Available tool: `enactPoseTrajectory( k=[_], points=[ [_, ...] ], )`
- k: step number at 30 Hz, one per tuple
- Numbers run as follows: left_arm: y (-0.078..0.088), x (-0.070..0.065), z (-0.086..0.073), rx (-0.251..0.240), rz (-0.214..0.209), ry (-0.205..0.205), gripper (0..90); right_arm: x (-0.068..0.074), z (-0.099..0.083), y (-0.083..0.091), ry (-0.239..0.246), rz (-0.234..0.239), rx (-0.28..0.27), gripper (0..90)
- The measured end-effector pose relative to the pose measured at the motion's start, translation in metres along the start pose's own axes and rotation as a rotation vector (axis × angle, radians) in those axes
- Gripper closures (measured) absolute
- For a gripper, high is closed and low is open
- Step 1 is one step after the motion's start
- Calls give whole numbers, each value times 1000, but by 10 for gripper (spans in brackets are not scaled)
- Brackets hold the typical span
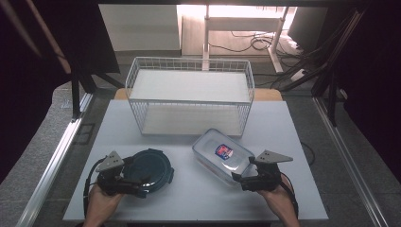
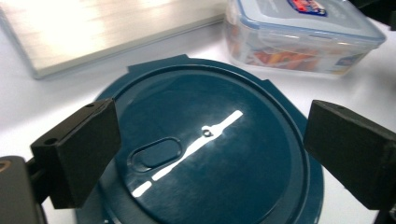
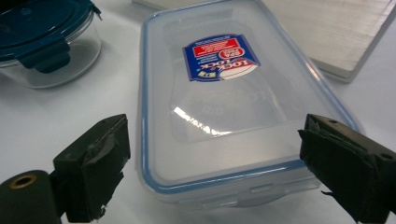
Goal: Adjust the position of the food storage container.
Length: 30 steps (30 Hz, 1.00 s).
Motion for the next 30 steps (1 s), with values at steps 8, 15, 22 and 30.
enactPoseTrajectory(
  k=[8,15,22,30],
  points=[
    [0,-5,0,-20,-30,-11,28,-2,0,0,-5,-38,-3,71],
    [-1,-8,1,-20,-50,-9,33,-1,2,3,-10,-62,-34,14],
    [-2,-13,3,-6,-51,1,35,-2,3,2,-37,-79,-57,15],
    [1,-46,15,2,-89,-42,307,0,3,1,-33,-69,-52,23]
  ],
)
Point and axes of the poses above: each handheld gripper's, and its own axes: y roughly backward along the jaws, z roughly out of its top, x roughly to its left, the point moved 2 cm from there along -y, roughly forward along the jaws, and after that the axes turned 14 degrees about z, right-handed, at the moved point
